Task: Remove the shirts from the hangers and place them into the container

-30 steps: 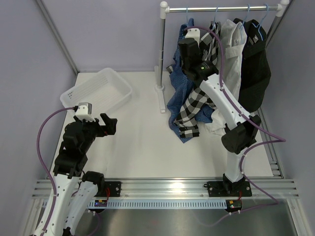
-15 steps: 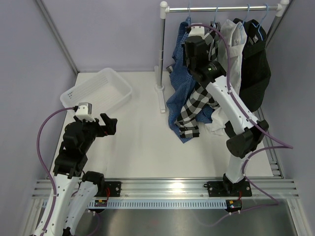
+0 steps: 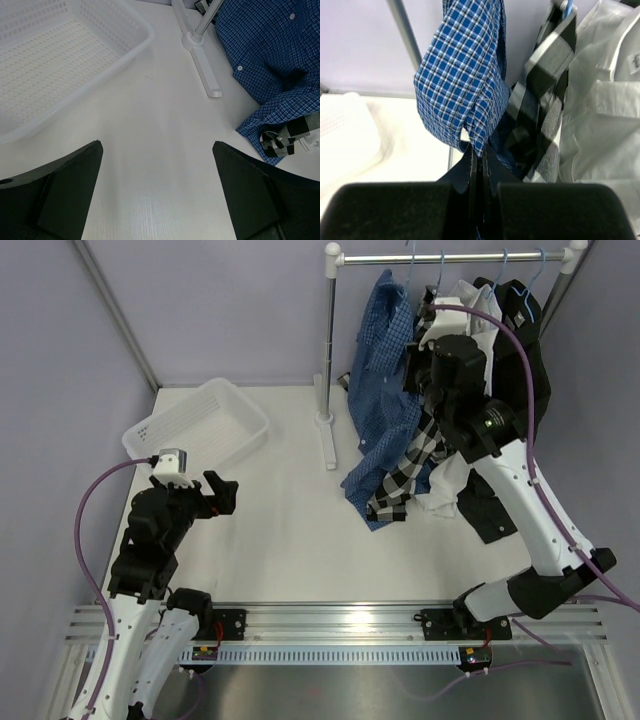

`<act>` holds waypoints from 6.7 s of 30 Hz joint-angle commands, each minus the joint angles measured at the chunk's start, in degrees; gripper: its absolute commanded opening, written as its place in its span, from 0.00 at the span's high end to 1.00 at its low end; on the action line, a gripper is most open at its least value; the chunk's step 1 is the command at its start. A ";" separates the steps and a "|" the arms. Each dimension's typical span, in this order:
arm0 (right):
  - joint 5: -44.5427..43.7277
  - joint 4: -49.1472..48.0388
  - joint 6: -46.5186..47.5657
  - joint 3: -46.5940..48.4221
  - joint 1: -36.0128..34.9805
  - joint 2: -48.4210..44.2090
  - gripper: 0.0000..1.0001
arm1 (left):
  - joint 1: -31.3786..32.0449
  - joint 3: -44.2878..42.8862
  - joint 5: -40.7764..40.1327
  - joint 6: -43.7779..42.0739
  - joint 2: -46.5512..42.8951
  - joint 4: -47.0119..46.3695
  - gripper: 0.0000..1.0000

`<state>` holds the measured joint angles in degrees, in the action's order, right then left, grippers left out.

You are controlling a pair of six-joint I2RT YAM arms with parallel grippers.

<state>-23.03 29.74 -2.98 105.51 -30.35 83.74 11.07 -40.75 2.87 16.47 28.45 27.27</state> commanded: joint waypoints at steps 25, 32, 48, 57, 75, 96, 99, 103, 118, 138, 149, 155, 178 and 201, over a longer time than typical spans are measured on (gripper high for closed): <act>34.44 4.28 3.95 7.69 0.20 -22.66 1.00 | 0.27 0.50 0.64 0.23 0.64 -3.27 0.01; 43.14 4.72 3.86 -2.13 0.11 -25.47 1.00 | 0.18 -0.20 0.38 -0.03 -0.23 -3.27 0.01; 52.47 -10.48 -2.11 -48.73 -0.06 -32.51 1.00 | 2.72 -15.93 16.73 4.80 7.12 -3.54 0.01; 53.08 -13.56 -3.34 -50.76 -0.50 -31.45 1.00 | 24.68 -28.58 3.03 5.86 22.86 -6.61 0.02; 53.43 -13.30 -4.14 -51.55 -0.68 -33.38 1.00 | 38.85 -41.78 -13.86 2.25 45.47 -11.00 0.34; 53.61 -14.71 -5.19 -51.73 -0.68 -33.56 1.00 | 40.26 -40.02 -14.21 1.99 47.84 -14.08 0.62; 53.53 -14.71 -5.19 -51.73 -0.59 -33.65 1.00 | 40.26 -39.84 -14.56 1.99 47.93 -14.00 0.62; 53.52 -14.88 -5.28 -51.99 -0.59 -33.47 1.00 | 40.26 -39.76 -15.35 1.64 47.93 -14.08 0.71; 48.26 -11.82 -5.63 -50.59 -0.59 -34.52 0.55 | 40.26 -37.31 -23.51 -4.94 44.33 -14.00 1.00; 19.27 -7.59 -13.18 -42.50 -11.74 -26.54 0.26 | 40.26 -29.12 -48.04 -4.51 44.32 -16.81 1.00; 3.10 -9.88 -24.08 -36.97 -26.51 -13.97 0.27 | 40.26 -28.24 -50.95 -6.01 44.68 -16.81 1.00; -2.63 -7.85 -29.44 -34.50 -30.64 -7.11 0.29 | 40.26 -28.15 -51.13 -6.27 43.89 -16.72 1.00; -18.02 2.52 -36.22 -39.06 -26.62 -15.43 1.00 | 40.26 -28.42 -49.20 -8.12 41.08 -14.44 1.00; -11.16 9.20 -28.13 -47.42 -17.38 -28.37 1.00 | 40.26 -25.61 -52.44 -12.86 29.65 -16.89 1.00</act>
<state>-30.59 34.17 -33.17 59.13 -49.69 56.66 52.03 -67.05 -42.09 7.57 61.19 14.83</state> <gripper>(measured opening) 0.020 0.047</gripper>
